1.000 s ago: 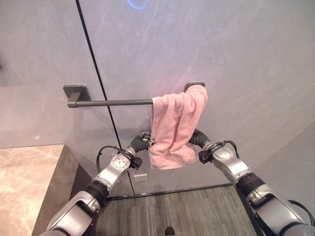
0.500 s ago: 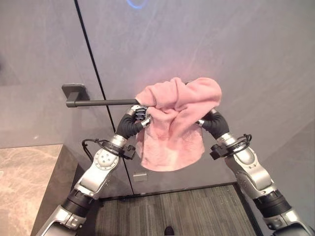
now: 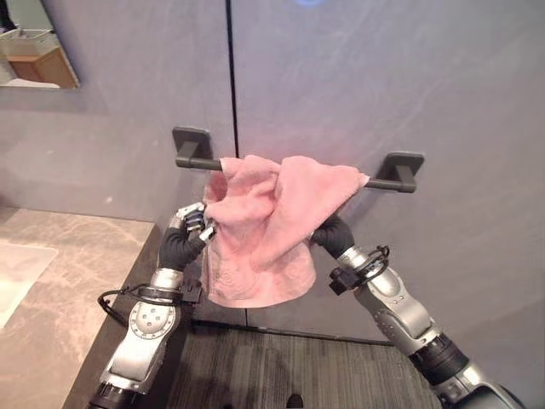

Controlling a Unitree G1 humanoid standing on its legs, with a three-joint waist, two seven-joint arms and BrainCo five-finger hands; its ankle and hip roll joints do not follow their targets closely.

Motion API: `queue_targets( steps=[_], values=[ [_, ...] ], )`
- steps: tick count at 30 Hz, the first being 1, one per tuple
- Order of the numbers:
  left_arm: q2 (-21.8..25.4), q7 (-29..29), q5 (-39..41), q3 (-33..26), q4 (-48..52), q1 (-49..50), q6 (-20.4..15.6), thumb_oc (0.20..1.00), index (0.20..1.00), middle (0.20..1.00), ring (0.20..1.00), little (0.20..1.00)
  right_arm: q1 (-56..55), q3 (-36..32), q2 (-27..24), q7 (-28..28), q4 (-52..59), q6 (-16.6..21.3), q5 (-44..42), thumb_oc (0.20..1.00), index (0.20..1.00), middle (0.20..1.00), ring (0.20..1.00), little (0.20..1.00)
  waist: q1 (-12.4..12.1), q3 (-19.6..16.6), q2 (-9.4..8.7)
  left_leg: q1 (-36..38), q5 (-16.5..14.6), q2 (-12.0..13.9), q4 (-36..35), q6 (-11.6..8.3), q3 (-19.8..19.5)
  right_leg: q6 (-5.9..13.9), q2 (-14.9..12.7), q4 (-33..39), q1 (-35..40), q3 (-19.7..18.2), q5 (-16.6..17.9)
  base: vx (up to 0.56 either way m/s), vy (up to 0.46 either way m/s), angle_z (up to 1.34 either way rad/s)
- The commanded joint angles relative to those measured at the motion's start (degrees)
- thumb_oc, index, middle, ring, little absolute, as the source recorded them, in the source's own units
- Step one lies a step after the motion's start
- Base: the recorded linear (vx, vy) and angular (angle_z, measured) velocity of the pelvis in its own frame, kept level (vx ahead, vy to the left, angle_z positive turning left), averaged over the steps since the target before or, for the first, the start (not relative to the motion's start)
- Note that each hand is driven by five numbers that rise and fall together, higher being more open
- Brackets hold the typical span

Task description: Put brush and paste in cup on sink, flatten towel.

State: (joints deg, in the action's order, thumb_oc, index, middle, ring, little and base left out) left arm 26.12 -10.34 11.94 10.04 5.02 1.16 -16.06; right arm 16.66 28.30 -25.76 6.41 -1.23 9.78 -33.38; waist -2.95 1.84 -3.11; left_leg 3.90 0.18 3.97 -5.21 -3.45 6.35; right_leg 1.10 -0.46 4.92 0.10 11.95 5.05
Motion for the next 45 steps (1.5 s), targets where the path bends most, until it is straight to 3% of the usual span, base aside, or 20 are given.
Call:
queue_targets(
  steps=[1,5,10,14,15,16,17,18,23,31,32,33,37,39,40,42,43,45],
  values=[
    [0.2,1.0,5.2,4.0,-4.4,-4.4,-0.5,0.2,0.2,0.2,0.2,0.2,1.2,-2.7,1.6,-2.1,-1.5,0.5,1.9,0.2,0.2,0.2,0.2,0.2,0.7,-1.7,-1.18,-2.5,3.7,3.3,0.2,-2.92,0.2,7.64,-9.4,-2.9,2.3,0.7,-0.1,-0.02,0.007,0.07],
    [-0.5,1.8,3.7,6.9,-11.5,-5.6,1.1,0.2,0.2,0.2,0.2,0.2,-0.7,-4.0,2.6,-3.3,-4.9,-0.1,2.6,0.2,0.2,0.2,0.2,0.2,1.0,-1.5,-0.97,-2.7,3.8,3.2,0.2,-2.78,0.0,7.66,-9.6,-3.1,2.1,0.8,0.1,0.0,0.007,0.09],
    [-0.6,2.6,5.0,7.0,-10.5,-5.3,1.3,0.2,0.2,0.2,0.2,0.2,-3.1,-6.7,2.4,-3.6,-2.3,0.6,1.6,0.2,0.2,0.2,0.2,0.2,1.5,-1.4,-0.81,-2.8,3.7,3.1,0.2,-2.6,0.3,7.77,-9.7,-3.1,1.8,0.4,0.2,0.0,0.0,0.0],
    [-2.7,2.9,7.4,9.1,-16.3,-5.4,2.5,0.2,0.2,0.2,0.2,0.2,-3.9,-6.5,5.4,-3.3,-6.2,1.2,-2.7,0.213,0.213,0.213,0.213,0.213,1.7,-1.5,-0.63,-2.7,3.7,3.2,0.2,-2.54,0.7,7.8,-9.7,-2.8,1.6,-0.1,0.5,0.0,0.004,-0.03],
    [-3.3,2.2,6.6,10.0,-18.5,-6.2,2.7,0.2,0.2,0.2,0.2,0.2,-3.6,-5.6,6.1,-5.0,-8.9,0.9,-0.4,0.573,0.573,0.573,0.573,0.573,1.8,-1.6,-0.53,-2.7,3.7,3.2,0.2,-2.51,0.9,7.78,-9.7,-2.7,1.6,-0.2,0.6,0.0,0.007,-0.05],
    [-3.3,2.2,6.6,10.0,-18.5,-6.2,2.7,0.2,0.2,0.2,0.2,0.2,-3.6,-5.6,6.1,-5.0,-8.9,0.9,-0.3,1.0,1.0,1.0,1.0,1.0,1.8,-1.6,-0.53,-2.7,3.7,3.2,0.2,-2.51,0.9,7.78,-9.7,-2.7,1.6,-0.2,0.6,-0.01,0.011,-0.07],
    [-3.5,1.5,5.7,9.9,-19.4,-6.0,2.9,0.479,0.479,0.479,0.479,0.479,-4.2,-5.8,6.5,-6.4,-10.4,0.4,1.5,1.0,1.0,1.0,1.0,1.0,1.9,-1.6,-0.47,-2.6,3.6,3.3,0.2,-2.43,1.1,7.83,-9.7,-2.5,1.5,-0.5,0.7,0.0,0.007,-0.08],
    [-3.5,1.5,5.2,9.9,-19.6,-5.8,3.1,1.0,1.0,1.0,1.0,1.0,-4.4,-5.8,6.6,-6.3,-10.5,0.3,1.9,1.0,1.0,1.0,1.0,1.0,1.8,-1.7,-0.47,-2.6,3.6,3.3,0.2,-2.4,1.2,7.83,-9.6,-2.3,1.5,-0.6,0.7,0.0,0.008,-0.1],
    [-3.4,-2.2,-2.0,8.4,-23.0,-4.5,5.6,1.0,1.0,1.0,1.0,1.0,-6.9,-8.9,8.4,-9.7,-17.8,-0.1,0.2,1.0,1.0,1.0,1.0,1.0,2.0,-1.8,-0.42,-2.4,3.4,3.3,0.2,-2.39,1.7,8.01,-9.7,-1.2,1.7,-0.9,1.3,0.01,0.001,-0.05],
    [-3.1,-2.1,-1.4,4.5,-23.9,-1.3,6.4,1.0,1.0,1.0,1.0,1.0,-10.8,-15.2,9.6,-12.1,-23.4,0.0,-2.8,1.0,1.0,1.0,1.0,1.0,2.3,-1.7,-0.1,-2.7,3.3,3.3,0.2,-2.33,2.4,8.11,-9.7,-0.2,1.5,-1.7,1.8,0.0,0.006,-0.04],
    [-3.2,-3.3,-0.5,0.9,-23.2,0.8,6.4,1.0,1.0,1.0,1.0,1.0,-13.5,-19.5,10.4,-13.9,-22.2,1.3,-4.4,1.0,1.0,1.0,1.0,1.0,2.6,-1.6,0.08,-2.8,3.2,3.4,0.2,-2.29,2.7,8.26,-9.8,0.1,1.0,-2.1,2.0,0.0,0.012,-0.14],
    [-3.2,-3.3,-0.5,0.9,-23.2,0.9,6.4,1.0,1.0,1.0,1.0,1.0,-13.7,-19.5,10.4,-14.0,-22.1,1.3,-4.3,1.0,1.0,1.0,1.0,1.0,2.5,-1.7,0.07,-2.8,3.2,3.4,0.2,-2.29,2.8,8.26,-9.8,0.1,1.0,-2.1,2.0,0.0,0.017,-0.16],
    [-2.2,-7.4,-3.7,-5.7,-18.5,4.3,4.5,1.0,1.0,1.0,1.0,1.0,-17.8,-24.6,8.9,-18.4,-15.7,3.2,4.8,1.0,1.0,1.0,1.0,1.0,2.9,-1.6,0.35,-2.7,2.9,3.4,0.2,-2.27,3.4,8.43,-10.0,0.1,0.6,-2.5,2.1,0.01,0.009,-0.05],
    [-1.7,-11.3,-7.0,-9.1,-15.7,5.0,2.8,1.0,1.0,1.0,1.0,1.0,-19.3,-27.6,7.4,-21.5,-10.4,5.0,11.9,1.0,1.0,1.0,1.0,1.0,3.0,-1.6,0.48,-2.7,2.8,3.4,0.2,-2.36,3.6,8.51,-10.0,0.1,0.5,-2.6,2.0,0.02,0.017,-0.08],
    [-0.8,-16.6,-11.2,-12.9,-12.8,5.2,1.0,1.0,1.0,1.0,1.0,1.0,-20.5,-30.2,5.7,-25.2,-5.2,6.3,19.6,1.0,1.0,1.0,1.0,1.0,3.1,-1.5,0.56,-2.8,2.7,3.4,0.2,-2.43,3.7,8.61,-10.1,0.1,0.3,-2.7,1.9,0.02,0.016,-0.1],
    [-1.2,-18.3,-12.2,-14.1,-11.4,5.5,0.6,1.0,1.0,1.0,1.0,1.0,-21.2,-31.2,5.3,-26.7,-2.8,6.7,22.9,1.0,1.0,1.0,1.0,1.0,3.2,-1.6,0.6,-2.8,2.6,3.4,0.2,-2.48,3.7,8.67,-10.1,0.1,0.3,-2.6,1.9,0.02,0.008,-0.1],
    [-0.3,-23.2,-16.7,-17.7,-7.4,5.9,-0.2,1.0,1.0,1.0,1.0,1.0,-21.4,-33.2,3.8,-30.1,1.2,7.8,28.9,1.0,1.0,1.0,1.0,1.0,3.1,-1.6,0.58,-2.8,2.4,3.5,0.2,-2.6,3.7,8.72,-10.1,0.1,0.3,-2.6,1.9,0.02,0.004,-0.07],
    [-0.2,-25.3,-19.3,-18.9,-6.0,6.1,-0.2,1.0,1.0,1.0,1.0,1.0,-21.5,-33.4,3.7,-31.0,3.6,8.3,31.0,1.0,1.0,1.0,1.0,1.0,3.2,-1.6,0.61,-2.8,2.4,3.6,0.2,-2.68,3.7,8.8,-10.2,0.1,0.2,-2.6,1.9,0.01,0.001,-0.02]
  ],
)
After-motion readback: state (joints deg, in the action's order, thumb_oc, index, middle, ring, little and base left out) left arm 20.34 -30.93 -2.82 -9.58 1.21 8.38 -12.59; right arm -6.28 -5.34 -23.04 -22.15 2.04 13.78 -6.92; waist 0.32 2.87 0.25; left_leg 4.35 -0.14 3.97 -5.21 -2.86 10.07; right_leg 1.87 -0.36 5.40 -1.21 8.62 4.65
